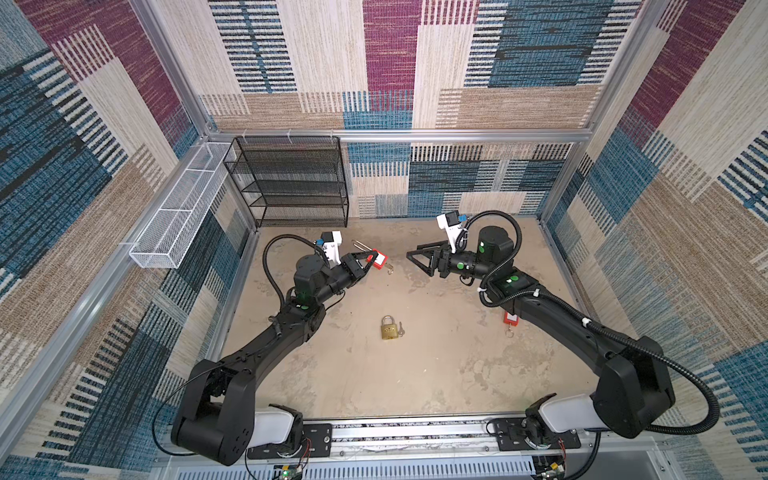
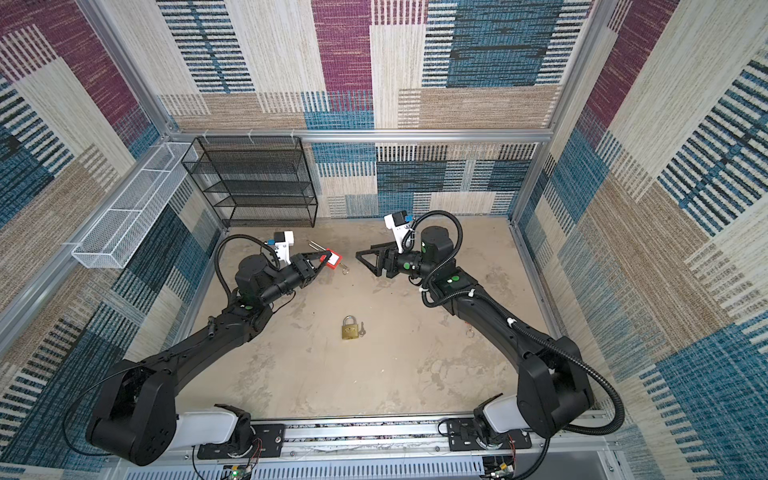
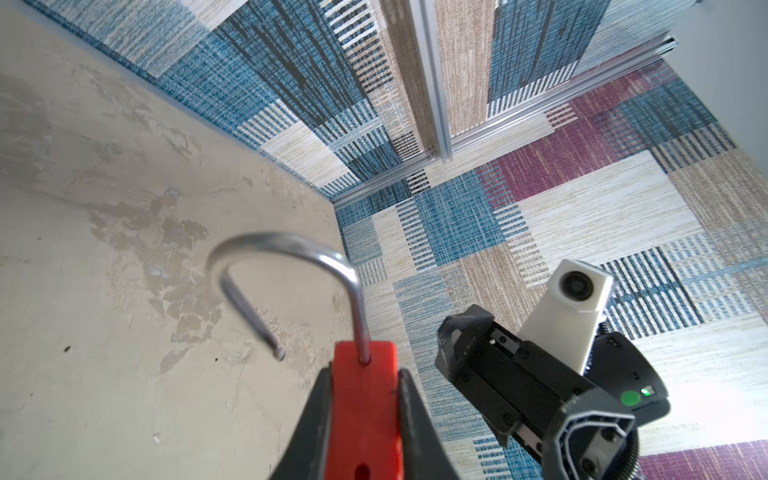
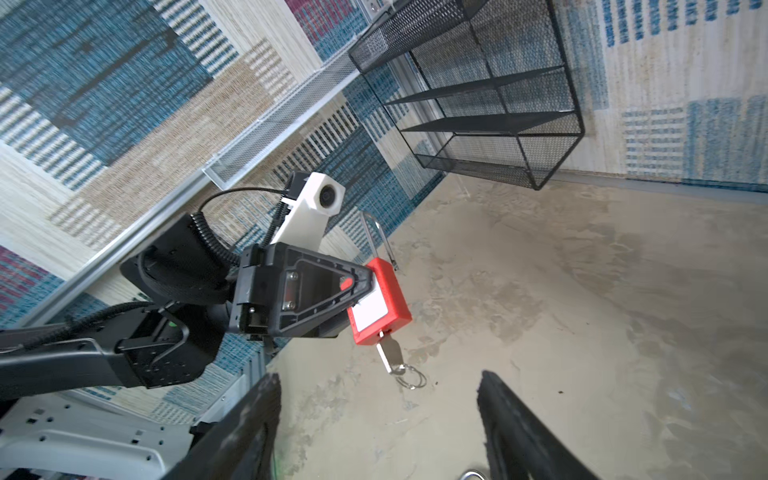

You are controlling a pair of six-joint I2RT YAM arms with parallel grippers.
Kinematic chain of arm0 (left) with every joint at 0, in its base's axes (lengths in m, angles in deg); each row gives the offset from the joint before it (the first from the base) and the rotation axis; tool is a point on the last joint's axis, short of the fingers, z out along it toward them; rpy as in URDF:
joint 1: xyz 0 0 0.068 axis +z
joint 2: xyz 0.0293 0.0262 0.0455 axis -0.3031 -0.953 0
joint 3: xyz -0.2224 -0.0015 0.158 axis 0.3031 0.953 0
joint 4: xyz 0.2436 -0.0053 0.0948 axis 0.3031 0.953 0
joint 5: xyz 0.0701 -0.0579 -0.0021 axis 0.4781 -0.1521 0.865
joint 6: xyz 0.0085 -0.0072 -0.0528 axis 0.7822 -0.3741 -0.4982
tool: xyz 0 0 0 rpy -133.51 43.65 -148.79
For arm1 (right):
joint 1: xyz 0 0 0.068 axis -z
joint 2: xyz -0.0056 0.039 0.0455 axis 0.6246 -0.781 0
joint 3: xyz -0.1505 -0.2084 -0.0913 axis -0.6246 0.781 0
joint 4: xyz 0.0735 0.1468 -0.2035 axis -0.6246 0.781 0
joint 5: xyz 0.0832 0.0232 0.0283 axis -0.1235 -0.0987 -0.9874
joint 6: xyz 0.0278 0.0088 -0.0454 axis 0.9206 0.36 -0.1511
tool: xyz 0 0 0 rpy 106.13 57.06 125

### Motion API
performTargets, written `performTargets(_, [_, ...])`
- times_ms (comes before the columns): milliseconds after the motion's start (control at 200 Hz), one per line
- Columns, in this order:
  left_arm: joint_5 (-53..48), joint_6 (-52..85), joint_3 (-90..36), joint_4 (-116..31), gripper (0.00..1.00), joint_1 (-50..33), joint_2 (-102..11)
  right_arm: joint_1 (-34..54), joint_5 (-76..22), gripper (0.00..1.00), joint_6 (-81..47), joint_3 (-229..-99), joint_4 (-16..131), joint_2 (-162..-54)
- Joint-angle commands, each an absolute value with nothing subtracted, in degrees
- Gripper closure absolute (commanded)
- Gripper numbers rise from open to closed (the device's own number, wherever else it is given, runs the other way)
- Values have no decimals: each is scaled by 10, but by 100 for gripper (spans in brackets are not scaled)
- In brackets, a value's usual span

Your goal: Lock with the key

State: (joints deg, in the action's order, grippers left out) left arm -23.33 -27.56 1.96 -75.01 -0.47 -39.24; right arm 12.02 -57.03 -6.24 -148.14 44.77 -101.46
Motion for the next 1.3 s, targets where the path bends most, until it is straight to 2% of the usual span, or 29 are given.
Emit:
performTargets(0, [-216, -262, 25, -803, 100, -4, -378, 120, -624, 24, 40, -1468, 334, -1024])
performTargets(185, [-216, -266, 41, -861, 100, -4, -378, 121, -648, 24, 147, -1445, 225, -1038])
performTargets(416, [-229, -288, 38, -952, 100, -4, -399, 120, -649, 25, 222, -1434, 162, -1066])
performTargets(892, [-241, -351, 21, -1046, 100, -5, -428, 92, -618, 26, 264, -1481, 75, -1163])
performTargets(1137, [-243, -345, 13, -1029, 100, -5, -420, 63, -623, 32, 285, -1530, 54, -1203])
performTargets(1292, [-247, -341, 15, -1022, 100, -5, -415, 61, -625, 40, 316, -1536, 23, -1220])
